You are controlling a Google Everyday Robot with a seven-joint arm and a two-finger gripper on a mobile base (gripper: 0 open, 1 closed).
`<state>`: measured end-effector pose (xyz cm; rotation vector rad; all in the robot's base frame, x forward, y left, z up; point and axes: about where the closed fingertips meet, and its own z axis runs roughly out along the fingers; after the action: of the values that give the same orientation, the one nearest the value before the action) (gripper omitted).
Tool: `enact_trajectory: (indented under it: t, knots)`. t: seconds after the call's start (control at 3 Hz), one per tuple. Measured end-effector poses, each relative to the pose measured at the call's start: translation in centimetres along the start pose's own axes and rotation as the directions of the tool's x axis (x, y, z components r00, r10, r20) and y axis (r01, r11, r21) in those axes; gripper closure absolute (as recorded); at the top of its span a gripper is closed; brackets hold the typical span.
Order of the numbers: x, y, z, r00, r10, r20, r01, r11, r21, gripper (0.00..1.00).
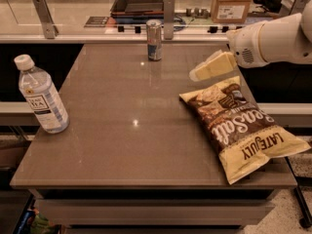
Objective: Move redbull can near blue plastic bottle
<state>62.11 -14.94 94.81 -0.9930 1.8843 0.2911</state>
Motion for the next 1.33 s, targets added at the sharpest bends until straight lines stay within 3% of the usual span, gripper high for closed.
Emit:
enact_trajectory:
  t: [0.33,0.67,1.0,1.33]
  knots:
    - [-0.4,-0.5,2.5,0.997,0.049,0.058,-0.049,0.9988,-0.005,0.0]
    - [-1.2,-2.0,3.5,0.989,0.074,0.13,-0.082,0.9952,0.054,0.0]
    - [-1.2,-2.0,3.5,0.989,0.074,0.13,-0.082,0.9952,0.054,0.0]
    - [-1.5,-3.5,4.5,0.986,0.083,0.142,-0.097,0.9901,0.101,0.0]
